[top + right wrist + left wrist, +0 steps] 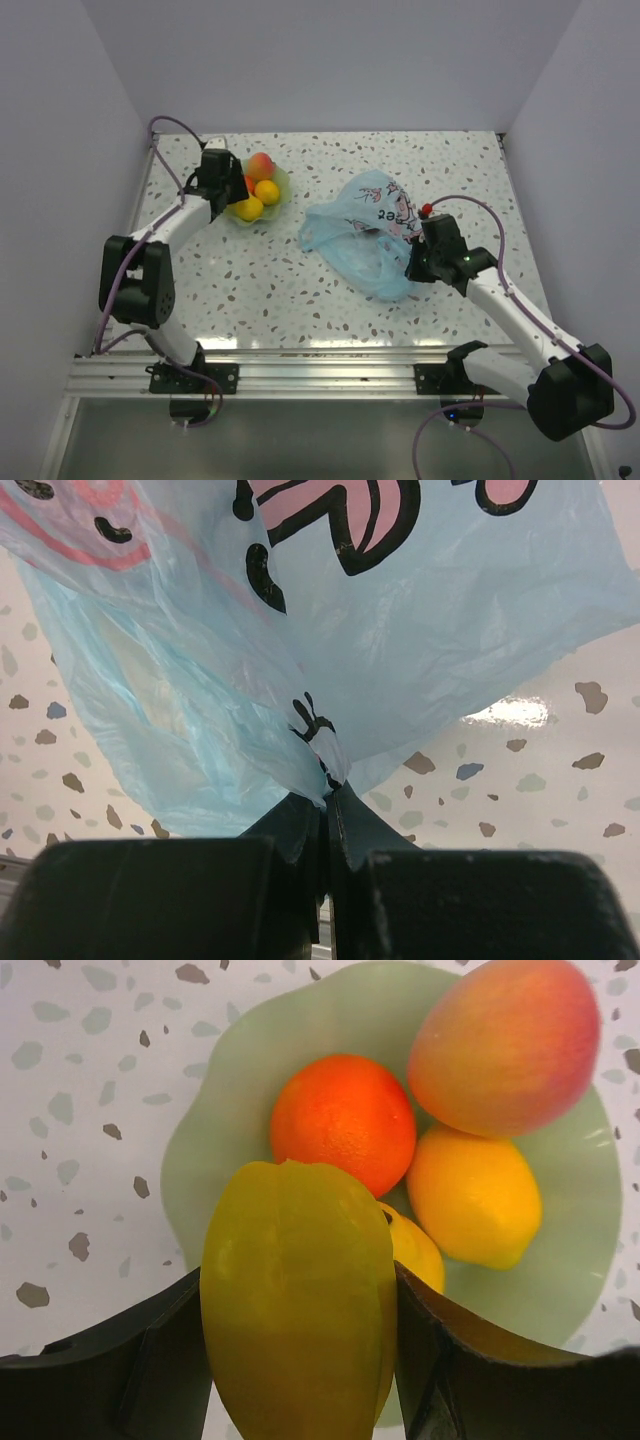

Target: Untie the knot of the plastic bag and take out the fruit

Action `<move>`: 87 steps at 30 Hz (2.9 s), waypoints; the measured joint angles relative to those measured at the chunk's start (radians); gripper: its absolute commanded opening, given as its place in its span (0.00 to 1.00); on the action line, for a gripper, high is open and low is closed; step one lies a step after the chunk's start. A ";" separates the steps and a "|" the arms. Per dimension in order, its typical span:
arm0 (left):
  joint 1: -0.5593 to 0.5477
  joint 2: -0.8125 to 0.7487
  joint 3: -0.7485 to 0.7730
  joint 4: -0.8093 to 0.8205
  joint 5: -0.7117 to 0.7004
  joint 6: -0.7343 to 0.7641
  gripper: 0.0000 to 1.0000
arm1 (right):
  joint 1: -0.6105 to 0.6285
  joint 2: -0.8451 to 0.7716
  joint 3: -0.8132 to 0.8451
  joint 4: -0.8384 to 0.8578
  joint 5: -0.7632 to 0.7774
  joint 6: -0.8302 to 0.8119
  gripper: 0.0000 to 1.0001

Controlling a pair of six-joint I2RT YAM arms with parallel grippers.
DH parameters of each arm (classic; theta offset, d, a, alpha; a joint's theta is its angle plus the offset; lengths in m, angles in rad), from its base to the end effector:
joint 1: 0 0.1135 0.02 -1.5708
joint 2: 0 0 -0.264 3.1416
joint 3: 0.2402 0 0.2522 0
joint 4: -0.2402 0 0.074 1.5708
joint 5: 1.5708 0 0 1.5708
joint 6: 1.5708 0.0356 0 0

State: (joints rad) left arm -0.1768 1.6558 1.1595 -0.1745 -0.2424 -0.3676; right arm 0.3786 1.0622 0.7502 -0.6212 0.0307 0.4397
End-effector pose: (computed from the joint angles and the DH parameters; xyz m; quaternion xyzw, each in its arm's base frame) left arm 0.3671 -0.0569 0.2452 -0.1375 0.8848 -0.0112 0.4451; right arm 0.1939 0.0759 0.2379 0.0338 0.9489 0.1113 0.2933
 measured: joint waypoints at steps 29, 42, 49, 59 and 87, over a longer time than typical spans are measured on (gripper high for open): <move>-0.243 -0.193 -0.029 -0.027 0.054 -0.030 0.95 | 0.000 0.004 0.002 0.000 0.000 -0.022 0.00; -0.613 -0.261 -0.175 0.024 0.100 -0.155 0.95 | 0.001 0.027 0.295 -0.142 -0.053 -0.137 0.99; -0.645 -0.261 -0.221 0.055 0.098 -0.193 0.94 | 0.072 0.201 0.580 -0.190 -0.066 -0.249 0.99; -0.718 -0.214 -0.282 0.189 0.108 -0.225 0.94 | 0.123 0.542 0.706 -0.200 0.085 -0.375 0.99; -0.787 -0.007 -0.406 0.422 -0.013 -0.362 0.94 | 0.138 0.340 0.620 -0.161 -0.106 -0.299 0.00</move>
State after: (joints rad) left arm -0.9638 1.6485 0.7540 0.2478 -0.2554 -0.7292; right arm 0.5167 1.4021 1.3697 -0.7822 -0.0750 0.1402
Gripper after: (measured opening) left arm 0.944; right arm 0.010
